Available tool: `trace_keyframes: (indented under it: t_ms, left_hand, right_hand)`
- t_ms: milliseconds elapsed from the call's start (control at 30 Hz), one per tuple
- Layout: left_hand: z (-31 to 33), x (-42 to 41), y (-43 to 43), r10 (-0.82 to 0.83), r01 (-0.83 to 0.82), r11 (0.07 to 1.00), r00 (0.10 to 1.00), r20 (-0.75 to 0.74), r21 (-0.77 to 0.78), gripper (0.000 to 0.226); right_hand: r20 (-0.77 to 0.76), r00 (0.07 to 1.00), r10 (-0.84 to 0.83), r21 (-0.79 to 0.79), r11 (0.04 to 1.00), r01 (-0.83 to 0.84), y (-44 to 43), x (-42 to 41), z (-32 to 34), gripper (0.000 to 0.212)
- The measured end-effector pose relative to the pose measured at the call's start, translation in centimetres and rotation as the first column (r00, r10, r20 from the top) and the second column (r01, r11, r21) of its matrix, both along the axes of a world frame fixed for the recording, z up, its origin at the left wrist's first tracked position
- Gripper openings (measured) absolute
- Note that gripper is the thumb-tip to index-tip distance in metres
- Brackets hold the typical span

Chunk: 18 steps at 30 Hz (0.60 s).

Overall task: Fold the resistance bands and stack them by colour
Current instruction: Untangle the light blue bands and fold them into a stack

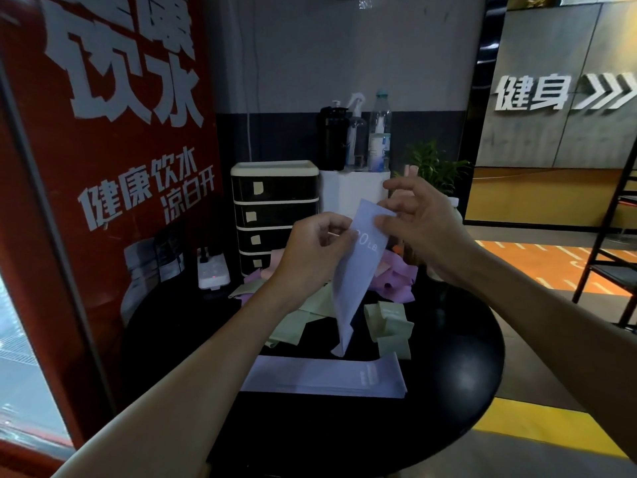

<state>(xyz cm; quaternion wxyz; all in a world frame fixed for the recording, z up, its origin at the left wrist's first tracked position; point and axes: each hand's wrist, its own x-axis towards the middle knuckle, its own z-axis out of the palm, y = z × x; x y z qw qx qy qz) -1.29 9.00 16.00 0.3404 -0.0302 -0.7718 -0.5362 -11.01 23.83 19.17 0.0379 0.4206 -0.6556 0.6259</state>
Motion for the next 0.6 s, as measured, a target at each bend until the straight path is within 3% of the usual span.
trace_keyframes:
  t_ms: [167, 300, 500, 600]
  left_hand:
    - [1.2, 0.3, -0.1, -0.006, 0.006, 1.0, 1.0, 0.014, 0.008, 0.009]
    - [2.4, 0.1, -0.3, 0.018, -0.024, 0.995, 0.998, -0.067, -0.092, 0.008]
    - [3.6, -0.3, -0.7, 0.122, -0.141, 0.983, 0.981, -0.152, -0.119, 0.009]
    - [4.2, -0.5, -0.9, 0.118, -0.135, 0.979, 0.986, -0.115, -0.153, 0.011]
  right_hand:
    - [-0.019, 0.999, -0.035, -0.018, 0.999, 0.035, -0.3, 0.4, 0.3, 0.041]
    - [-0.042, 0.998, -0.041, -0.031, 0.999, 0.04, -0.7, 0.7, 0.7, 0.045]
    - [0.028, 1.0, -0.003, -0.042, 0.999, 0.004, -1.6, 0.8, 0.0, 0.05]
    - [0.048, 0.999, 0.002, -0.021, 1.0, -0.001, -1.9, 0.9, -0.3, 0.052]
